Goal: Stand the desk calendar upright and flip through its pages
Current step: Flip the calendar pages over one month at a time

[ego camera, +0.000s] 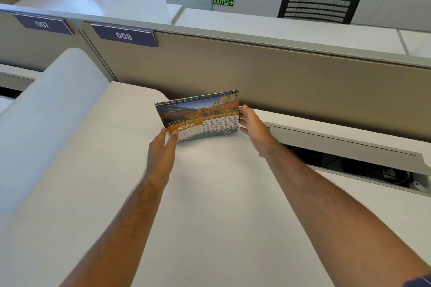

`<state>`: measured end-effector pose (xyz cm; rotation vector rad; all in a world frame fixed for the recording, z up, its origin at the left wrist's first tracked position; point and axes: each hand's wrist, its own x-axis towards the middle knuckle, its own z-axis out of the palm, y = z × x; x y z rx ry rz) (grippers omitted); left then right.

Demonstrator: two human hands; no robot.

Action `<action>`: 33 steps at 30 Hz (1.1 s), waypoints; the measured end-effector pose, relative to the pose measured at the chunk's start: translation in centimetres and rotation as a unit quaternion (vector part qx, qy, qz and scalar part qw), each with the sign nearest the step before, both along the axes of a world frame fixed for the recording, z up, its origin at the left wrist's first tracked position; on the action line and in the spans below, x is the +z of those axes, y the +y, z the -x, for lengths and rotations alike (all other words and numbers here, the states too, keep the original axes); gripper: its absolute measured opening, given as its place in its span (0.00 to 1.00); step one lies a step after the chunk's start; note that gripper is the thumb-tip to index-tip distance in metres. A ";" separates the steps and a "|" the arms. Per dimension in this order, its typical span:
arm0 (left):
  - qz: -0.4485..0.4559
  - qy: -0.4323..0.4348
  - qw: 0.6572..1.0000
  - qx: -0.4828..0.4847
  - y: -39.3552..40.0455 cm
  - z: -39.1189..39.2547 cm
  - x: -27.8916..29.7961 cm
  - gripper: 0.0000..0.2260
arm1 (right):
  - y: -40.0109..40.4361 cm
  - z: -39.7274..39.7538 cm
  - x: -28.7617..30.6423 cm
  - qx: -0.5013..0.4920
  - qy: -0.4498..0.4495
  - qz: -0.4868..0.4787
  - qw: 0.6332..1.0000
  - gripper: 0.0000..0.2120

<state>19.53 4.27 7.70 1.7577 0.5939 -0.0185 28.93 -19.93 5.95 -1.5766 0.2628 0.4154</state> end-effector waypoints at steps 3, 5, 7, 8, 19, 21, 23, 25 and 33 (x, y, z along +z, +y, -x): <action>-0.057 0.014 0.997 0.040 0.3 0.1 -0.2 0.22 | -0.1 0.1 0.0 0.000 -0.002 -0.001 1.000 0.21; -0.063 -0.001 0.995 0.079 0.2 0.3 0.1 0.16 | -0.1 0.1 0.0 0.003 -0.002 -0.002 1.000 0.21; -0.042 -0.021 0.994 0.098 0.4 0.5 0.4 0.09 | 0.0 0.2 0.1 0.004 -0.002 0.000 1.000 0.21; -0.038 -0.026 0.994 0.096 0.6 0.6 0.4 0.08 | 0.0 0.2 0.1 0.004 0.000 0.002 1.000 0.21; 0.170 -0.102 0.980 0.009 1.3 1.5 1.8 0.21 | -0.2 0.0 0.0 -0.007 0.016 -0.047 0.999 0.28; 0.245 -0.124 0.961 0.008 1.3 1.7 2.7 0.22 | -0.5 0.2 0.0 0.000 0.010 -0.053 0.999 0.29; 0.321 -0.131 0.938 0.024 1.4 1.6 3.6 0.24 | -0.6 0.4 0.1 -0.003 0.005 -0.056 0.998 0.28; 0.351 -0.138 0.926 0.027 1.6 1.2 4.3 0.25 | -0.5 0.4 0.3 0.005 0.005 -0.050 0.999 0.25; 0.316 -0.150 0.937 -0.009 1.6 -2.6 7.2 0.20 | -0.6 0.2 0.2 0.015 0.001 -0.028 0.999 0.30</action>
